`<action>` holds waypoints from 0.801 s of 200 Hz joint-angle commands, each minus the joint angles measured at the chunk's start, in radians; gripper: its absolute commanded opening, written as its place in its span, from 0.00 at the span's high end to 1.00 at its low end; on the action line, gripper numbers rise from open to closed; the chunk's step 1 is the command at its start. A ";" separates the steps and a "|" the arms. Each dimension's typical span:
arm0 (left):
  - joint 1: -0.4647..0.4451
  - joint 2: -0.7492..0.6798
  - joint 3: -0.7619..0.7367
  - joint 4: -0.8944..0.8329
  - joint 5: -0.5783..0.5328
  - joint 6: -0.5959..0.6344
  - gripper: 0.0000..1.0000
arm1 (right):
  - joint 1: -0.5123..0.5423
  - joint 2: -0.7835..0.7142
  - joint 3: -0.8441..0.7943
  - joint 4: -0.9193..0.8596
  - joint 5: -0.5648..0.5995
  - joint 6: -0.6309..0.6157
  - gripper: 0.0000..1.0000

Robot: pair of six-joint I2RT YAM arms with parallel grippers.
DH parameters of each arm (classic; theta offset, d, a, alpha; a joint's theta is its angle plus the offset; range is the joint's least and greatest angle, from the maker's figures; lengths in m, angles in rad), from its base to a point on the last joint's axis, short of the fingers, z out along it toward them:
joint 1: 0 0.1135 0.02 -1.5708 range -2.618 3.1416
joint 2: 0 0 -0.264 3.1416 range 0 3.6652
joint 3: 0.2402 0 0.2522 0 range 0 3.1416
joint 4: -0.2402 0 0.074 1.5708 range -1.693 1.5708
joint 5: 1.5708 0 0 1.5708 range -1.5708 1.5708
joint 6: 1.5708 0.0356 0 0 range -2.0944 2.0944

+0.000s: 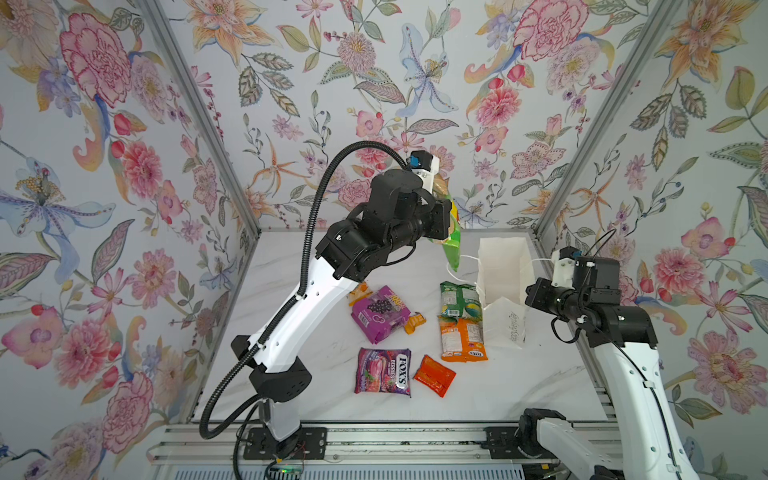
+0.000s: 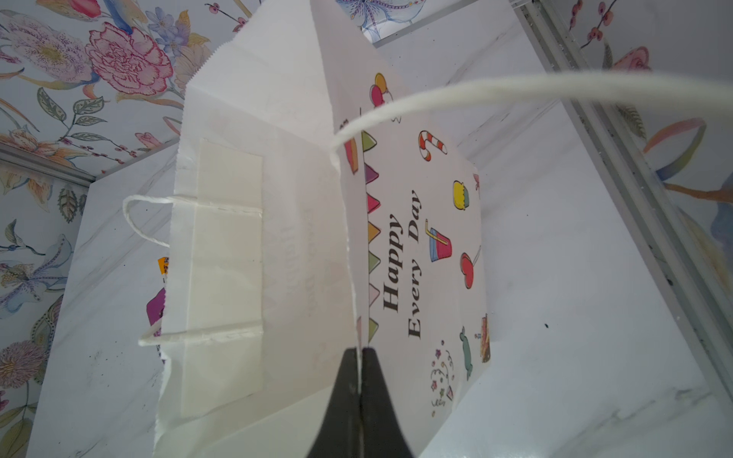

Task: Place the snacks into the paper bag
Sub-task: 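Lift the green Lay's bag with the left gripper toward the paper bag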

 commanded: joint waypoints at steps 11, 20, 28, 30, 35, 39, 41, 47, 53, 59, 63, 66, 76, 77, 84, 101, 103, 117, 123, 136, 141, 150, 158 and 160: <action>-0.042 0.039 0.045 0.094 0.119 0.029 1.00 | 0.020 0.008 0.033 -0.003 -0.032 -0.012 1.00; -0.051 0.048 0.045 0.115 0.134 0.031 1.00 | 0.027 0.008 0.035 -0.003 -0.041 -0.012 1.00; -0.056 0.058 0.045 0.133 0.147 0.031 1.00 | 0.033 0.009 0.036 -0.003 -0.047 -0.015 1.00; -0.058 0.060 0.046 0.136 0.150 0.031 1.00 | 0.036 0.009 0.035 -0.003 -0.048 -0.014 1.00; -0.061 0.066 0.046 0.146 0.158 0.030 1.00 | 0.040 0.010 0.036 -0.002 -0.048 -0.014 1.00; -0.062 0.071 0.047 0.150 0.164 0.031 1.00 | 0.044 0.009 0.035 -0.001 -0.049 -0.015 1.00; -0.063 0.075 0.048 0.152 0.167 0.031 1.00 | 0.046 0.010 0.035 -0.002 -0.048 -0.014 1.00; -0.065 0.081 0.049 0.155 0.172 0.028 1.00 | 0.052 0.012 0.036 -0.002 -0.045 -0.015 1.00; -0.068 0.089 0.049 0.154 0.175 0.025 1.00 | 0.055 0.011 0.037 -0.001 -0.042 -0.015 1.00; -0.068 0.096 0.050 0.154 0.180 0.023 1.00 | 0.059 0.012 0.036 -0.001 -0.042 -0.014 1.00; -0.069 0.100 0.049 0.153 0.182 0.023 1.00 | 0.062 0.010 0.038 -0.001 -0.040 -0.015 1.00; -0.070 0.103 0.049 0.152 0.184 0.022 1.00 | 0.064 0.010 0.038 -0.001 -0.040 -0.015 1.00; -0.073 0.111 0.049 0.150 0.184 0.021 1.00 | 0.069 0.008 0.035 0.002 -0.041 -0.016 1.00; -0.074 0.112 0.049 0.150 0.183 0.021 1.00 | 0.070 0.008 0.035 0.002 -0.041 -0.017 1.00; -0.078 0.118 0.048 0.152 0.188 0.021 1.00 | 0.074 0.007 0.036 0.004 -0.042 -0.019 1.00; -0.080 0.140 0.051 0.164 0.225 0.016 1.00 | 0.086 0.006 0.033 0.005 -0.040 -0.022 1.00; -0.080 0.140 0.052 0.164 0.229 0.015 1.00 | 0.087 0.006 0.033 0.006 -0.039 -0.021 1.00; -0.083 0.153 0.053 0.164 0.235 0.019 1.00 | 0.093 0.009 0.036 0.006 -0.042 -0.024 1.00; -0.083 0.156 0.052 0.165 0.235 0.023 1.00 | 0.096 0.010 0.037 0.007 -0.042 -0.024 1.00; -0.083 0.164 0.051 0.166 0.231 0.026 1.00 | 0.101 0.013 0.042 0.007 -0.044 -0.023 1.00; -0.083 0.167 0.051 0.167 0.230 0.028 1.00 | 0.103 0.011 0.042 0.007 -0.047 -0.023 1.00; -0.083 0.174 0.052 0.167 0.234 0.028 1.00 | 0.107 0.010 0.044 0.008 -0.044 -0.023 1.00; -0.082 0.179 0.052 0.167 0.239 0.028 1.00 | 0.109 0.008 0.044 0.010 -0.044 -0.023 1.00; -0.082 0.181 0.052 0.167 0.242 0.027 1.00 | 0.110 0.007 0.044 0.011 -0.044 -0.024 1.00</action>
